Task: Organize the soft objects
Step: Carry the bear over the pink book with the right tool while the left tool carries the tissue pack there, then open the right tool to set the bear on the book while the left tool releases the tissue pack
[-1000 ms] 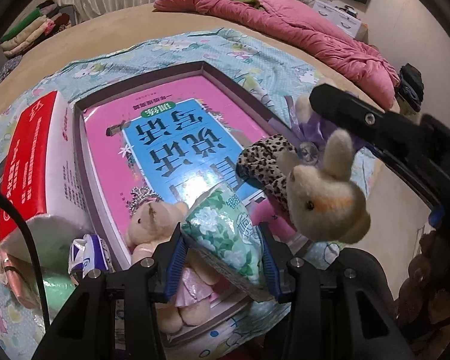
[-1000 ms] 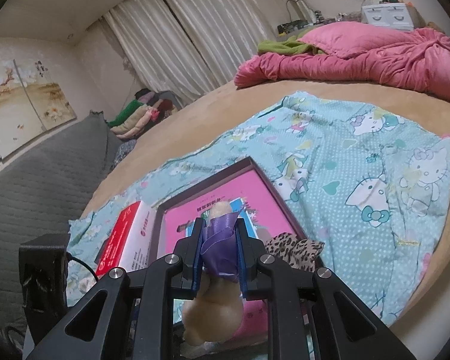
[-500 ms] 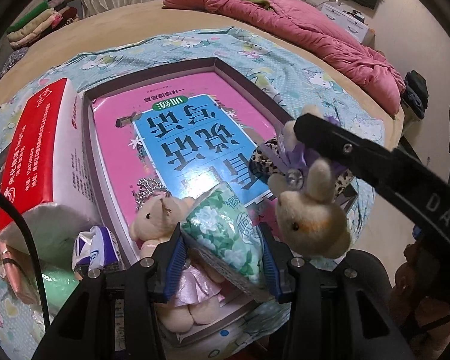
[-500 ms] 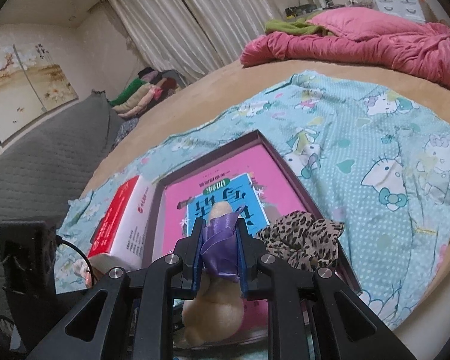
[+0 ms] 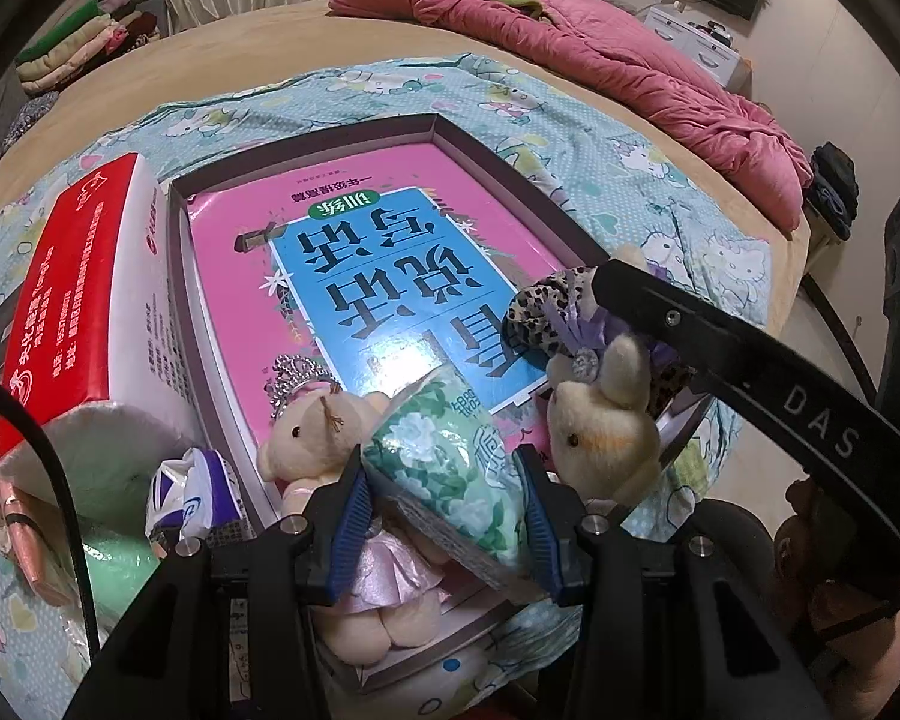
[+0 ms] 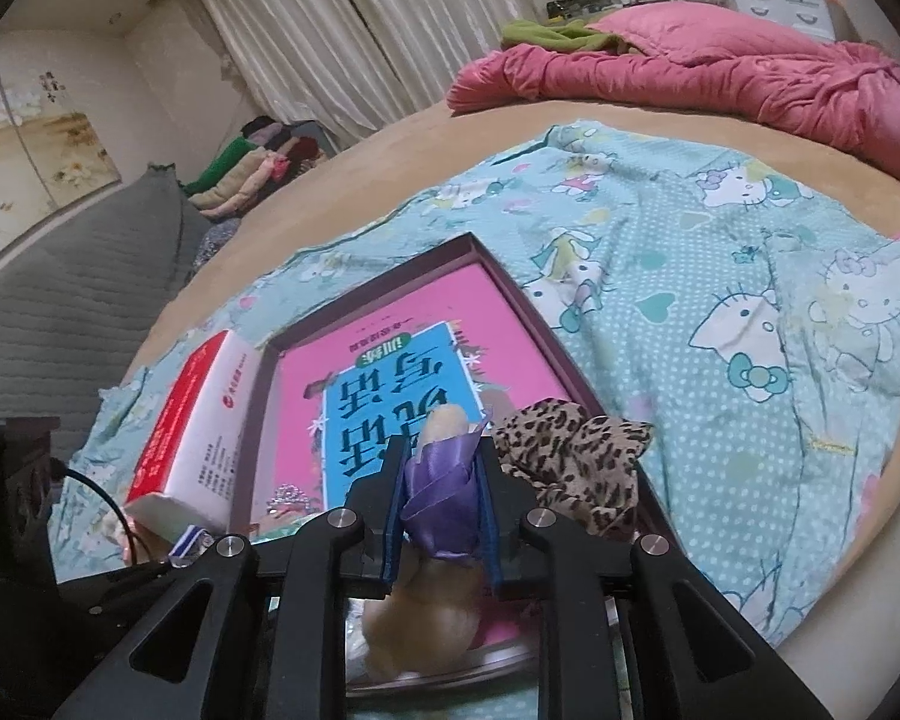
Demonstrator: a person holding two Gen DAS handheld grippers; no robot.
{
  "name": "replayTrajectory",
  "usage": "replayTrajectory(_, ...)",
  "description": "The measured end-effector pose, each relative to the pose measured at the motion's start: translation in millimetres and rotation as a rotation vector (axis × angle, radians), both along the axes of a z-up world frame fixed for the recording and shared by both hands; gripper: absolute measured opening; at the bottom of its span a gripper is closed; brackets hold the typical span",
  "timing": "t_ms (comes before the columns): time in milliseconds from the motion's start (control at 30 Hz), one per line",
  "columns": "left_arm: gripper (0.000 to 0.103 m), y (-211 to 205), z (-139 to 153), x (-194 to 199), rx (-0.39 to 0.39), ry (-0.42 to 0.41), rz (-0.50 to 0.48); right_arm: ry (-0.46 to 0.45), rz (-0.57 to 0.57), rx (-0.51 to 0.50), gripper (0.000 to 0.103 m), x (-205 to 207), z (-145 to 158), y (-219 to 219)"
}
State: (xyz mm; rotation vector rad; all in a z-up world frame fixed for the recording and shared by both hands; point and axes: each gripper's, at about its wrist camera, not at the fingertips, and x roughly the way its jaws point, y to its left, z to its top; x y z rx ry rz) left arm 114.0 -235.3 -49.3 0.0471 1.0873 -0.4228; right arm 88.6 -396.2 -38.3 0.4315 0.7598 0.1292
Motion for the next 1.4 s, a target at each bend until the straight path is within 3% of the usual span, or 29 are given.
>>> replayTrajectory(867, 0.051, 1, 0, 1, -0.024, 0.016, 0.004, 0.007, -0.093, -0.041, 0.041, -4, 3, -12)
replayTrajectory(1400, 0.068, 0, 6, -1, -0.047, 0.015, -0.007, 0.002, -0.101, -0.038, 0.045, -4, 3, -13)
